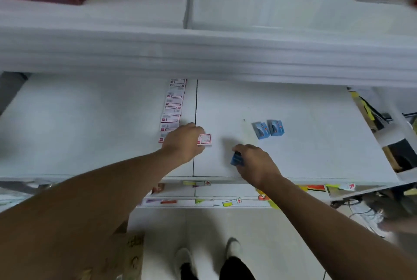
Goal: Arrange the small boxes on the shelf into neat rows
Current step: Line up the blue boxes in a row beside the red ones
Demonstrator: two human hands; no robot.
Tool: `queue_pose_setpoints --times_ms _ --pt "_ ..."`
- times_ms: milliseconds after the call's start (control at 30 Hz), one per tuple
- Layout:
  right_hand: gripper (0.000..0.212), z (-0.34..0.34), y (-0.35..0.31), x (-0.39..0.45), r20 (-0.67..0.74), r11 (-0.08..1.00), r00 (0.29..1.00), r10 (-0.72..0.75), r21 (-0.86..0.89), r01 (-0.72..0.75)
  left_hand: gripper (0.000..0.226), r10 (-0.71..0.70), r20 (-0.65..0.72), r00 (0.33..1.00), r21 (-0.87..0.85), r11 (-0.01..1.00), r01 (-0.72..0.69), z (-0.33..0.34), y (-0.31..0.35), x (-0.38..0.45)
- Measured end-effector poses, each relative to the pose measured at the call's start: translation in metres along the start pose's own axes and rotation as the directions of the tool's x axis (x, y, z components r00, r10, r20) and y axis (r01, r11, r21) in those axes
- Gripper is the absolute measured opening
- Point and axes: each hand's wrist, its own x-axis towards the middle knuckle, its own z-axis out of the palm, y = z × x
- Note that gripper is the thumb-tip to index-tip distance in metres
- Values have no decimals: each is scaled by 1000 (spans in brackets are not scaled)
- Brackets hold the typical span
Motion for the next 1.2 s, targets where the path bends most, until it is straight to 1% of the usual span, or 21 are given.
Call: queue_pose_setpoints --times_ms 167,300,433,567,633,733,867,967,1067,1200 --pt "40 8 -8 13 0 1000 1000 -19 1 19 41 12 38 999 32 999 -13 -2 -5 28" --pt "39 15 -12 26 -7 999 999 -51 19 51 41 -22 27 999 39 999 21 6 -8 49" --pt "40 24 -10 33 -3 997 997 -75 17 75 40 -19 13 1000 79 997 18 23 -12 61" --pt "44 29 -4 37 4 996 996 -85 23 85 47 -6 -20 1000 26 1000 7 36 -9 66" --pt "46 29 -2 39 6 995 995 -99 19 99 56 -10 -8 1000 16 1000 11 34 -7 66" --pt "46 32 -6 42 -5 993 993 -119 23 119 69 -48 -38 998 -13 999 47 29 -5 52" --pt "46 34 -22 51 9 988 988 -154 6 154 59 -86 -149 985 -87 993 74 29 -9 12" --pt "50 35 -35 59 19 984 984 -176 -11 176 56 -121 -149 982 -96 990 107 38 -17 -20" --pt "52 39 -43 66 13 980 980 -198 -35 198 53 -174 -183 968 -127 980 152 52 -21 -41" --pt "56 50 -42 69 28 977 978 -205 -46 206 50 -181 -226 957 -164 976 146 67 -22 -54"
